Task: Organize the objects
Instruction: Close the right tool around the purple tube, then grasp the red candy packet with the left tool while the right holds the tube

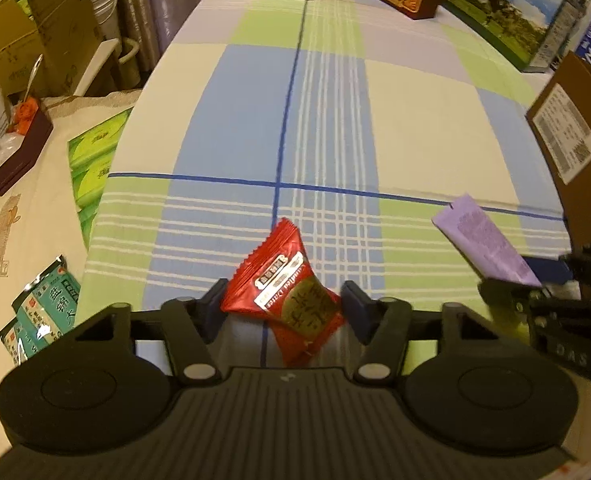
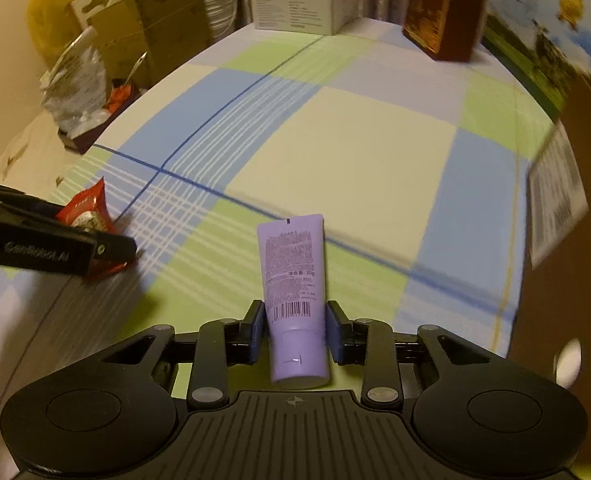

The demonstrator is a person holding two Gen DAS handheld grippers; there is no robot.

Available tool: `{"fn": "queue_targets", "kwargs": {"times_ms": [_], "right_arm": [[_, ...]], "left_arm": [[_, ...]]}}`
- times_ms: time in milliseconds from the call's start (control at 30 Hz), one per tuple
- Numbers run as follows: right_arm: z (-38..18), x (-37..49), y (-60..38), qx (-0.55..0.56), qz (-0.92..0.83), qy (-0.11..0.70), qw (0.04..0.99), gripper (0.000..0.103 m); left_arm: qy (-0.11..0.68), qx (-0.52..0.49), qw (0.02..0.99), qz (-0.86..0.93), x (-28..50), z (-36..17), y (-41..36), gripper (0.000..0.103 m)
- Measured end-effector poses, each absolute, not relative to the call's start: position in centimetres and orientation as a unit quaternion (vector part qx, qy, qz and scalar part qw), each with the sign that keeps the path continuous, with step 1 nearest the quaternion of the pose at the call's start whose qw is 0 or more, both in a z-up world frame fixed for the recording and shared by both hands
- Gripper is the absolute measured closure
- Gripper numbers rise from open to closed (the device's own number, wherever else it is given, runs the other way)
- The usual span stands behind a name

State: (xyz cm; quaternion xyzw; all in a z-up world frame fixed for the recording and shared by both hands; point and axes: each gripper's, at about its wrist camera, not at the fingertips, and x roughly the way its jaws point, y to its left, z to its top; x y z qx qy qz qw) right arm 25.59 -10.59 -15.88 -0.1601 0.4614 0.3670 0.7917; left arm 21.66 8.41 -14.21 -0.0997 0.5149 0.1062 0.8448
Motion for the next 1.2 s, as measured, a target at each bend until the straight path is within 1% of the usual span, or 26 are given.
{"fn": "queue_targets", "kwargs": {"times_ms": [200, 233, 300, 500, 600, 667, 800, 833, 867, 900, 933, 1000, 1200], "right_arm": [[-15.2, 23.5, -13.6, -0.129, 0.337, 0.476, 0.802, 0.074], [-15.2, 23.2, -14.1, -0.127, 0.334, 0.478, 0.802, 0.074], [-15.0, 22.6, -15.1, -0.122, 0.329, 0.483, 0.802, 0.074], [-14.6, 20.7, -18.5, -0.11, 0.304, 0.495, 0.807, 0.074], [-14.4, 19.8, -20.5, -0.098, 0.288, 0.5, 0.811, 0.074], [-14.3, 19.3, -22.0, -0.086, 0.268, 0.504, 0.816, 0.074], [-14.0, 18.4, -24.5, -0.066, 0.229, 0.512, 0.825, 0.074], [-13.9, 18.1, -25.2, -0.058, 0.223, 0.512, 0.827, 0.072], [-13.9, 17.9, -25.7, -0.053, 0.217, 0.513, 0.829, 0.071], [-13.8, 17.6, -26.1, -0.05, 0.21, 0.512, 0.831, 0.063], [-13.8, 17.3, -26.5, -0.048, 0.205, 0.512, 0.833, 0.052], [-13.6, 16.9, -26.9, -0.046, 0.201, 0.508, 0.836, 0.048], [-13.4, 16.3, -27.6, -0.043, 0.198, 0.503, 0.84, 0.046]], "left_arm": [[0.516, -0.096, 0.847, 0.082, 20.8, -13.6, 7.2, 0.062], [0.517, -0.094, 0.847, 0.075, 20.6, -13.5, 6.8, 0.072], [0.523, -0.099, 0.845, 0.054, 20.1, -13.5, 6.1, 0.079], [0.532, -0.115, 0.839, 0.009, 18.0, -13.6, 3.6, 0.079], [0.538, -0.097, 0.837, -0.021, 17.3, -13.6, 2.1, 0.079], [0.541, -0.08, 0.836, -0.038, 16.7, -13.5, 0.8, 0.077], [0.535, -0.075, 0.84, -0.044, 16.0, -13.2, 0.0, 0.061], [0.533, -0.073, 0.842, -0.039, 15.9, -13.1, 0.1, 0.056], [0.532, -0.068, 0.843, -0.034, 15.8, -13.0, 0.1, 0.053], [0.53, -0.058, 0.846, -0.031, 15.6, -12.9, 0.2, 0.049], [0.528, -0.045, 0.847, -0.035, 15.3, -12.8, 0.3, 0.045], [0.527, -0.015, 0.849, -0.045, 14.7, -12.5, 0.7, 0.041], [0.516, 0.064, 0.852, -0.064, 14.0, -11.8, 1.9, 0.039]]}}
